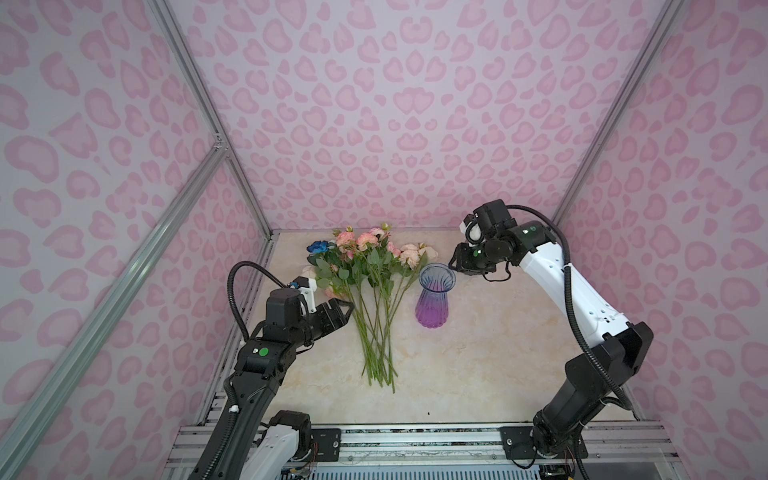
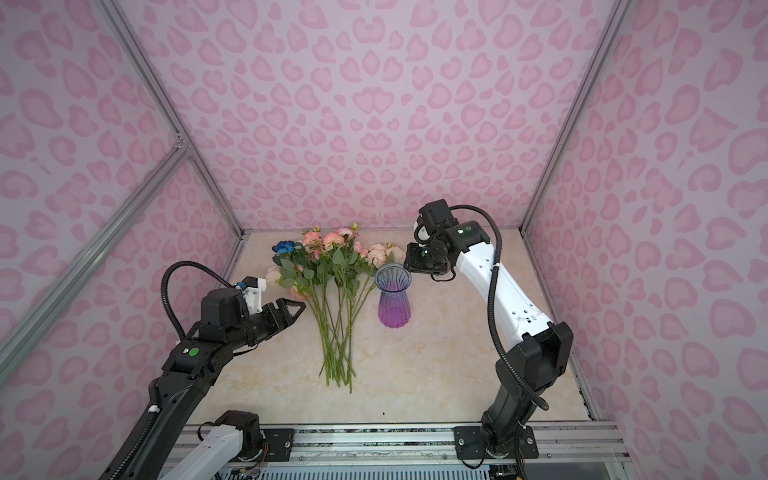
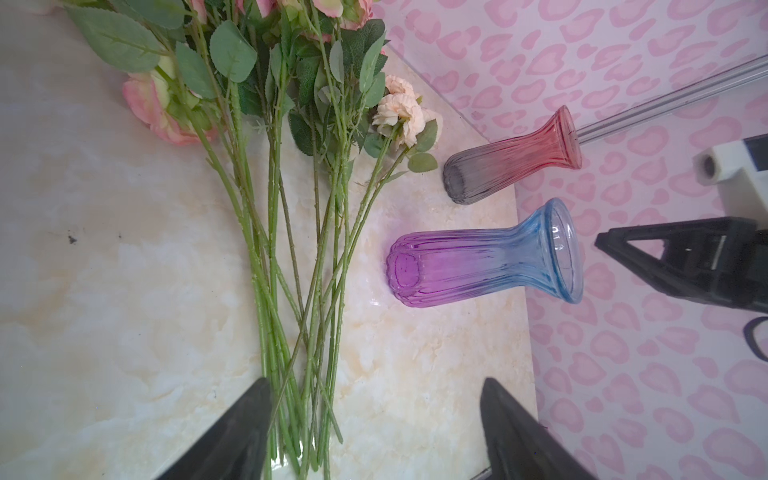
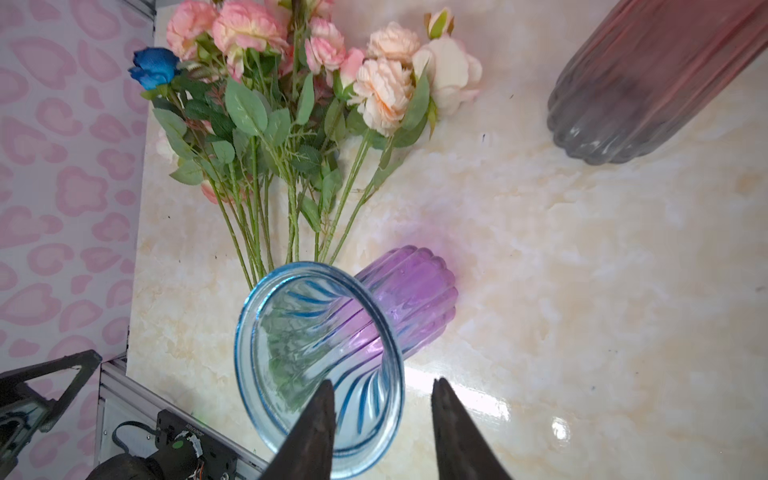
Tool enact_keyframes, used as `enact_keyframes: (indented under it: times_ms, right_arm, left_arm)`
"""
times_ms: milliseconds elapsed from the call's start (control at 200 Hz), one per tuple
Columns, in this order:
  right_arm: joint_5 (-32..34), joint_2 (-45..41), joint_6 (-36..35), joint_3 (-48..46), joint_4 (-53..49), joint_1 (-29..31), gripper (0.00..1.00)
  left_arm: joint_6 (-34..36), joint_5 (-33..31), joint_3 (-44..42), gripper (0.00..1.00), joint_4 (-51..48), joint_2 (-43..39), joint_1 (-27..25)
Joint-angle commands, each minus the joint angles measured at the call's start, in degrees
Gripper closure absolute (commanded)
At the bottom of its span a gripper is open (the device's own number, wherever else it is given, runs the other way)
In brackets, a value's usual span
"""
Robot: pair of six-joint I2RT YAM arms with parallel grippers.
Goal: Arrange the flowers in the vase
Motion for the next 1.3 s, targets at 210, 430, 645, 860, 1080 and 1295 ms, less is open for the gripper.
enact_keyframes:
  times_ms: [210,430,645,860,1080,1295]
  right_arm:
    - [26.4,-4.7,-0.9,7.5,-0.5,19.0,0.66]
    - [42.4,0.8,0.6,1.1,11.1,37.3,0.70]
    - [45.9,17.5,2.2,8.1,13.0,37.4,0.70]
    - [39.7,32.1,3.4,18.5,11.3,33.6,0.68]
    - [37.0,45.1,5.4,30.6,4.7,30.2,0.66]
    - [34.1,48.3,7.6,32.4,4.7,28.2,0.66]
  left_arm:
    - [0.8,-8.0,0.2,0.22,-6.9,-3.3,0.0]
    - [-2.8,-13.5,-4.4,0.27,-7.0,-7.7,0.3]
    - [-3.9,-11.7,-7.0,0.28,-6.6,-9.8,0.3]
    - [-4.0,-12.8,-9.4,0.29,-7.0,-13.3,0.3]
    - [-4.5,-12.1,-10.9,0.30,-7.0,-13.7,0.2]
    - [-4.6,-10.6,-11.0,0.30,-5.6,-11.3,0.3]
